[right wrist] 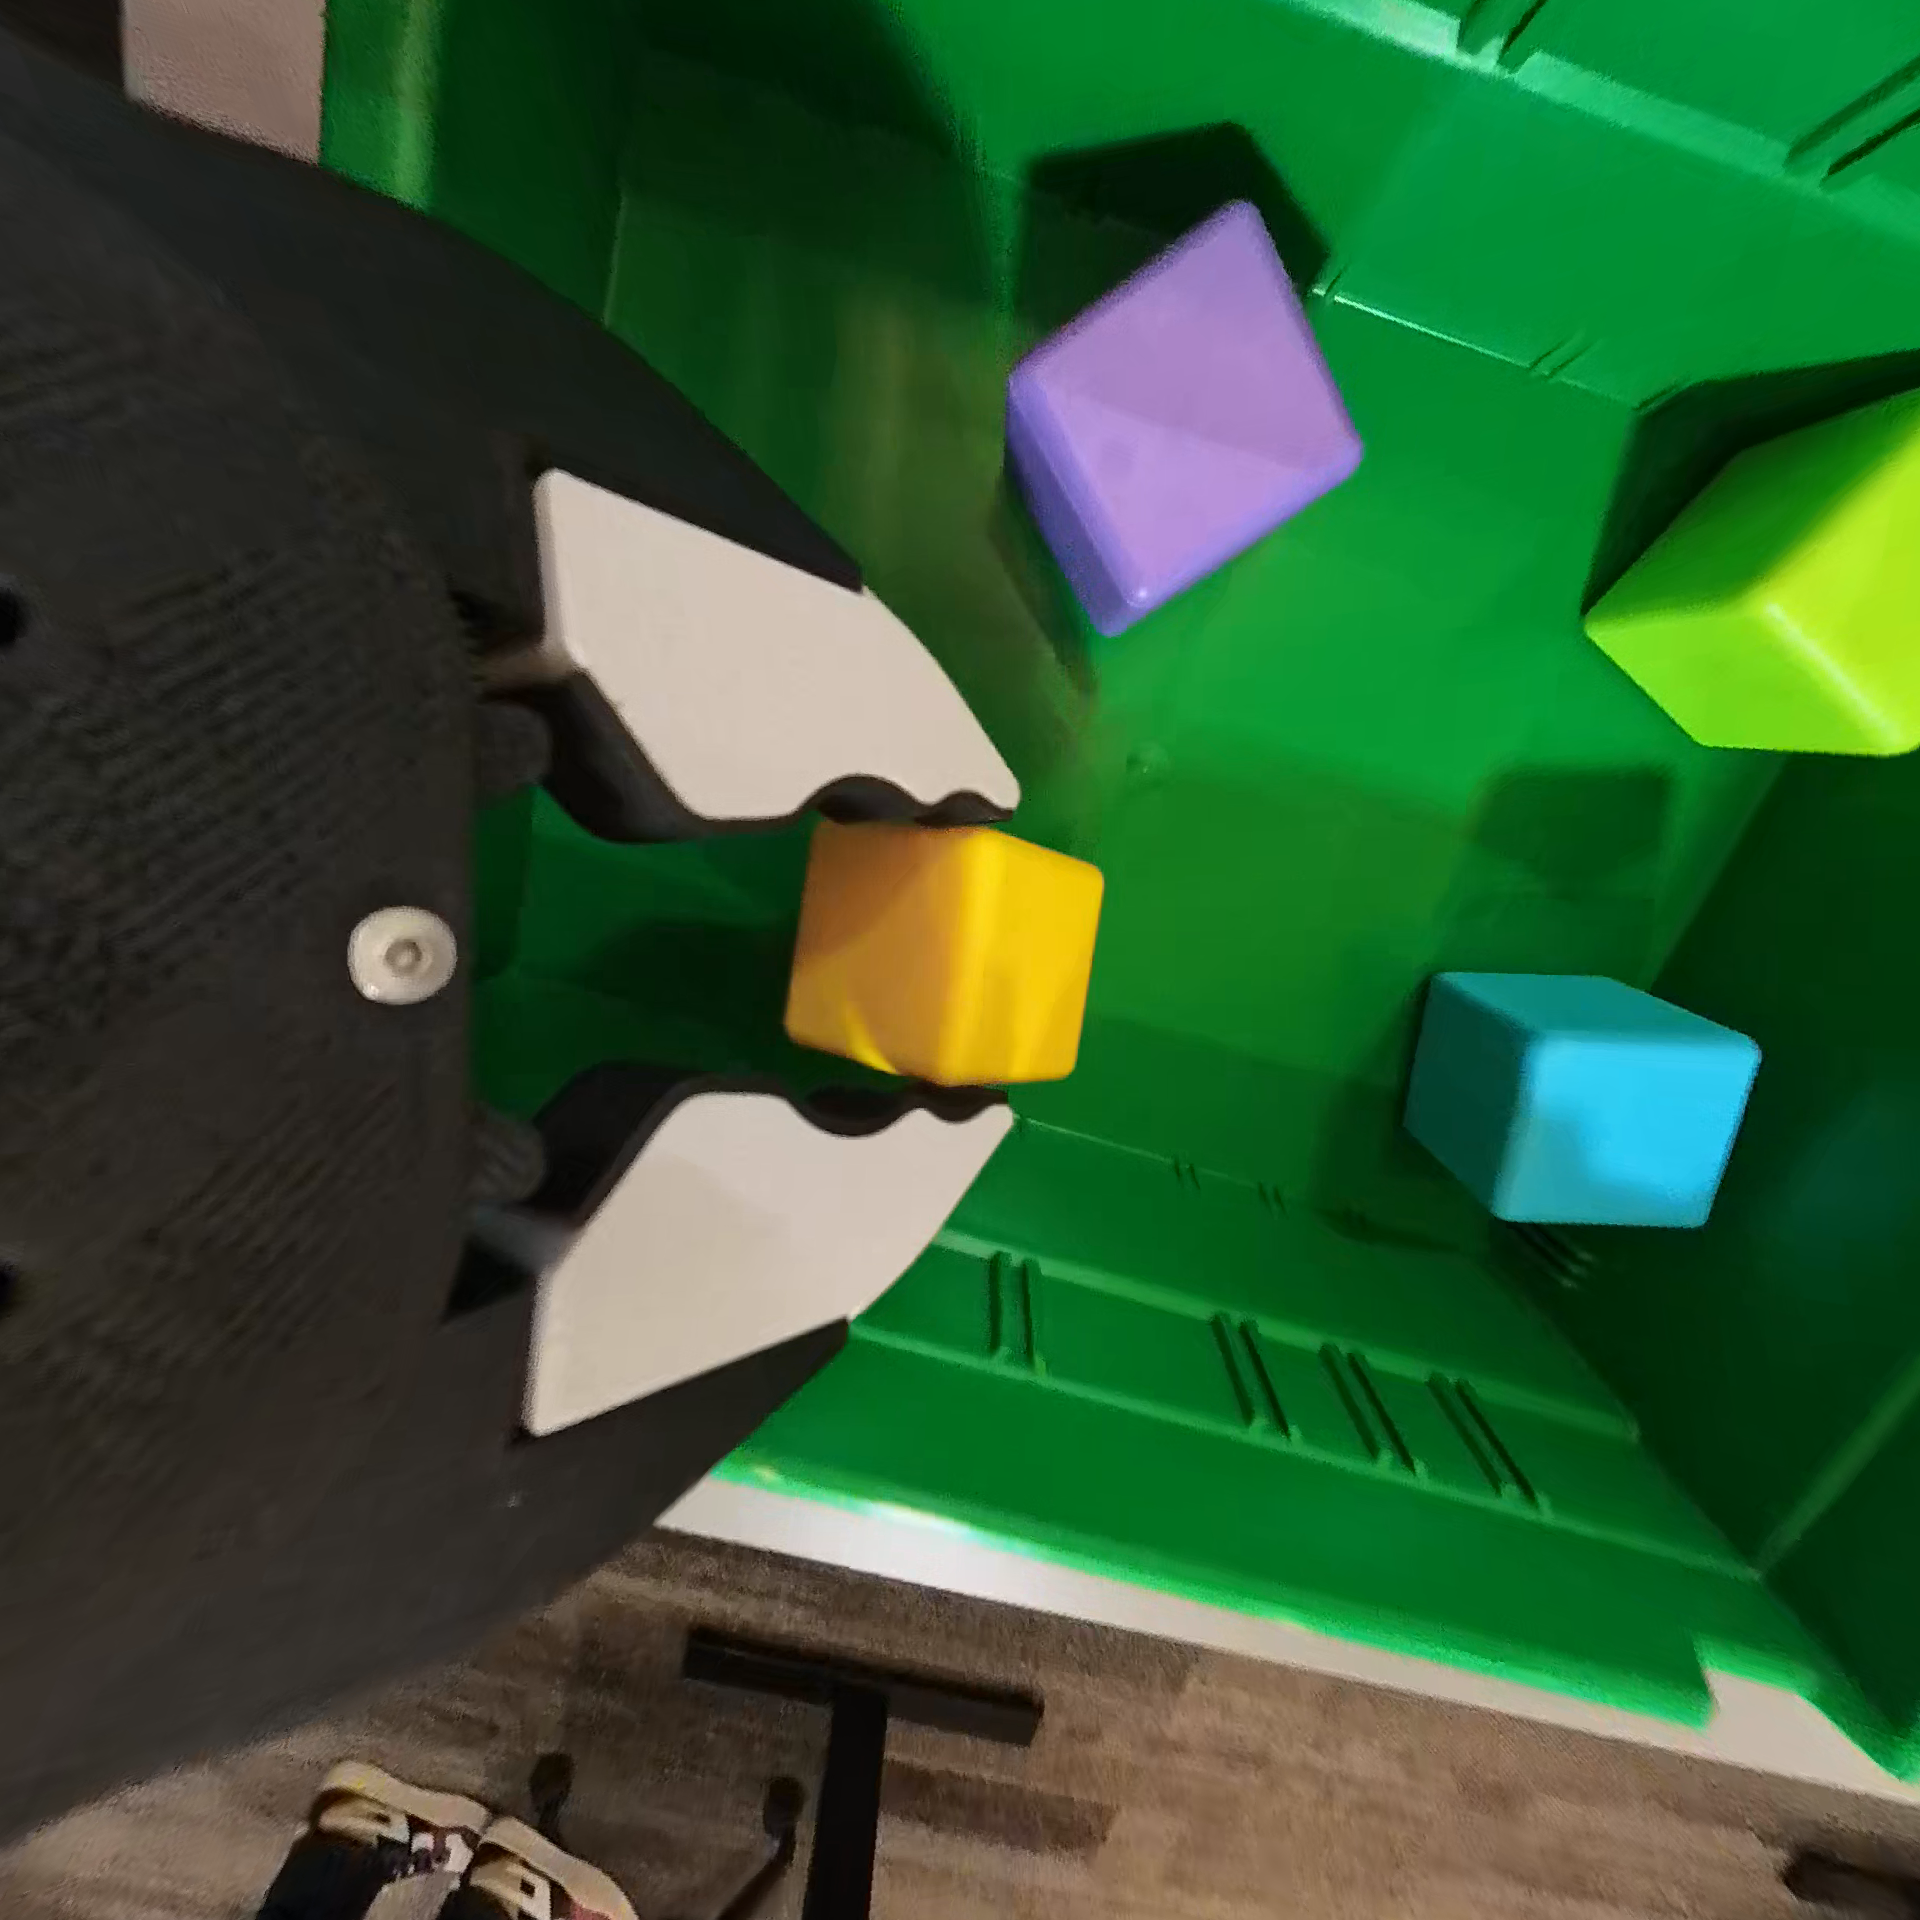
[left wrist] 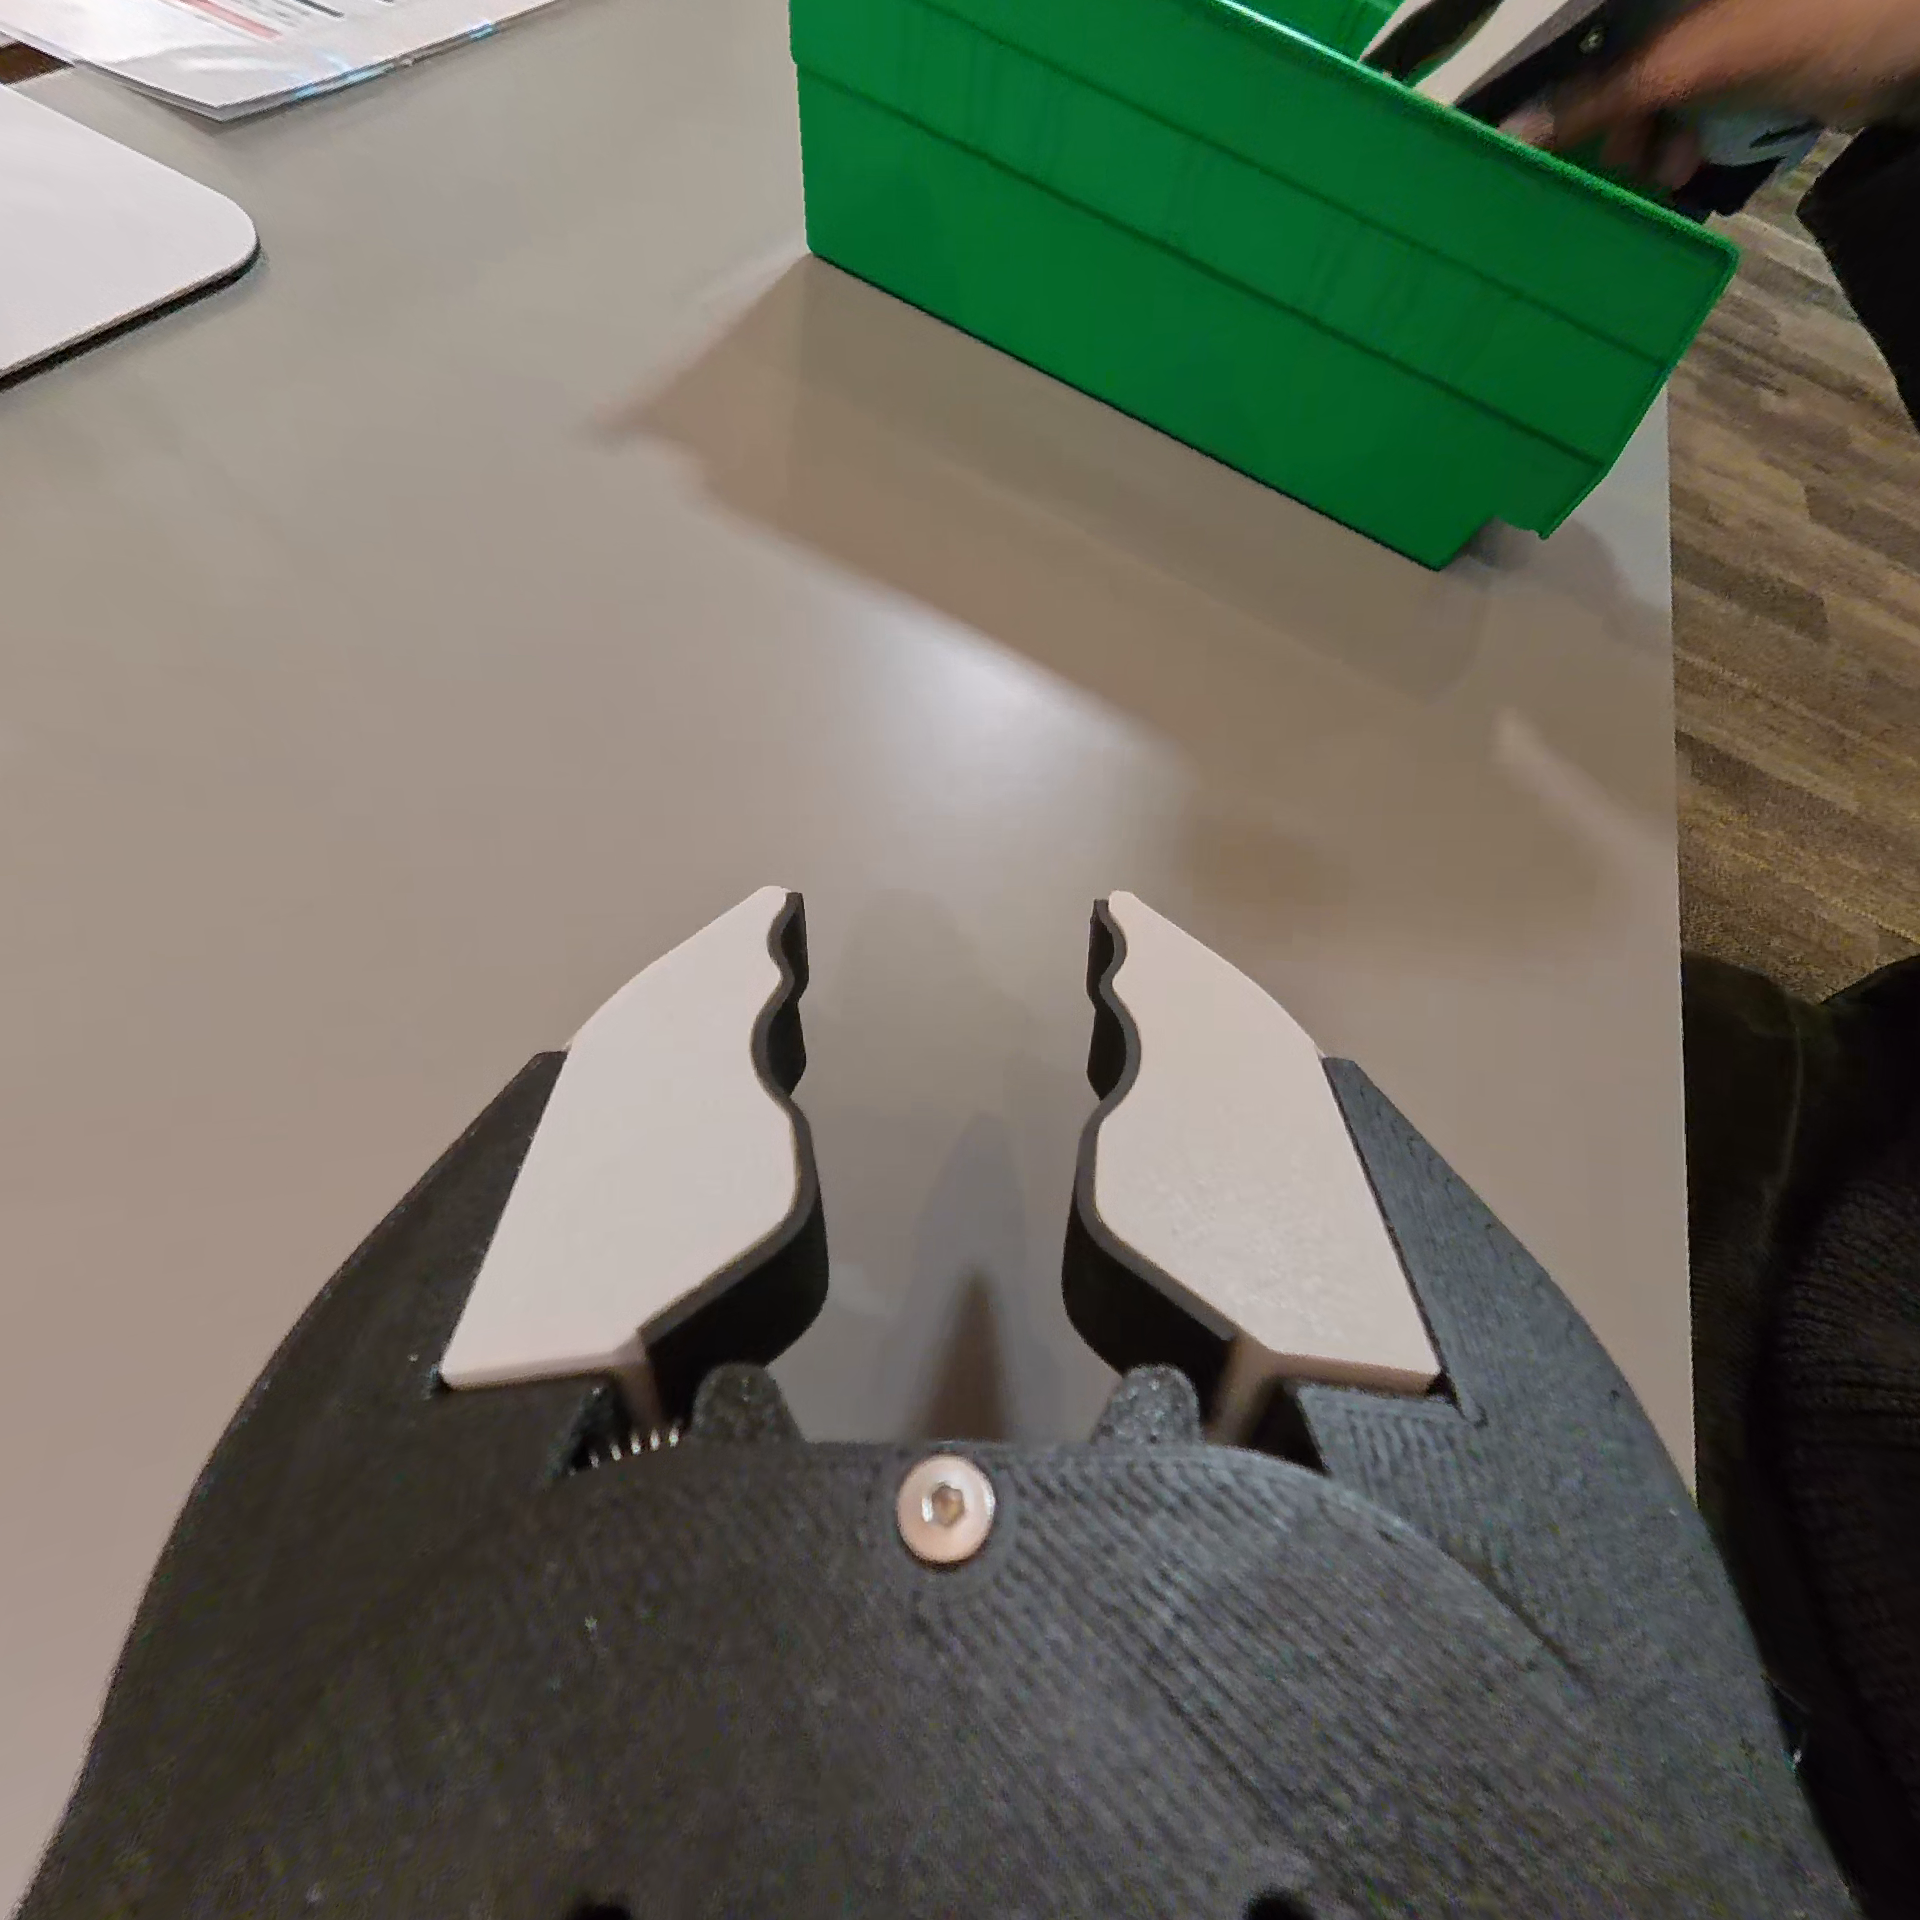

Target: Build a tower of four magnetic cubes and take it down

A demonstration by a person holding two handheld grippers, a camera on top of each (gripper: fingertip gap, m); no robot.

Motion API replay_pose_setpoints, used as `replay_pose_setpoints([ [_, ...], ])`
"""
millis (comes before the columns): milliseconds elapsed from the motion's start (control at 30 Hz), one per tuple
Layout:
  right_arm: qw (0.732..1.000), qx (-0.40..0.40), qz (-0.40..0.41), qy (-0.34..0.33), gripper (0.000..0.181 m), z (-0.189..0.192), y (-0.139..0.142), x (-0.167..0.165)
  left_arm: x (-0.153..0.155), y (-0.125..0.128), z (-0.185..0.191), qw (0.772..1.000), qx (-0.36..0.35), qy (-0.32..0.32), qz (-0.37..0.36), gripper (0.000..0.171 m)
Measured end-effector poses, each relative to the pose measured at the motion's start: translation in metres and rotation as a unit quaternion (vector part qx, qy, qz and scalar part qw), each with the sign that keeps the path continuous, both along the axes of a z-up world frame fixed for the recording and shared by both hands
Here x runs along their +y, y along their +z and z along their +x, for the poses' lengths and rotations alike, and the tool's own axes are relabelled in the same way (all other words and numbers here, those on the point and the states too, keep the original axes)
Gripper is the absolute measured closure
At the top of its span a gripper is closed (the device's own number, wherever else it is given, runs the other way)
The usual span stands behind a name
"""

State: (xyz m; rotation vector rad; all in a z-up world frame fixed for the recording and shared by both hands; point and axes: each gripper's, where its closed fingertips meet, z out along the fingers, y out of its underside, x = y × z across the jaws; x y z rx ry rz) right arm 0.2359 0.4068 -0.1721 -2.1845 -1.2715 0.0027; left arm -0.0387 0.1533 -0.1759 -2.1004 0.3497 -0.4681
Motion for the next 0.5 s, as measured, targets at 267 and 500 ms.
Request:
replay_pose_setpoints([
  [267,0.998,-0.012,0.056,0.015,0.125,-0.002,0.018,0.001,0.000,0.000,0.000,1.000,-0.005,0.000,0.000,0.118],
  [500,0.992,0.031,0.122,0.027,0.131,-0.012,0.053,0.003,0.001,-0.001,0.000,1.000,0.001,0.000,-0.001,0.118],
])
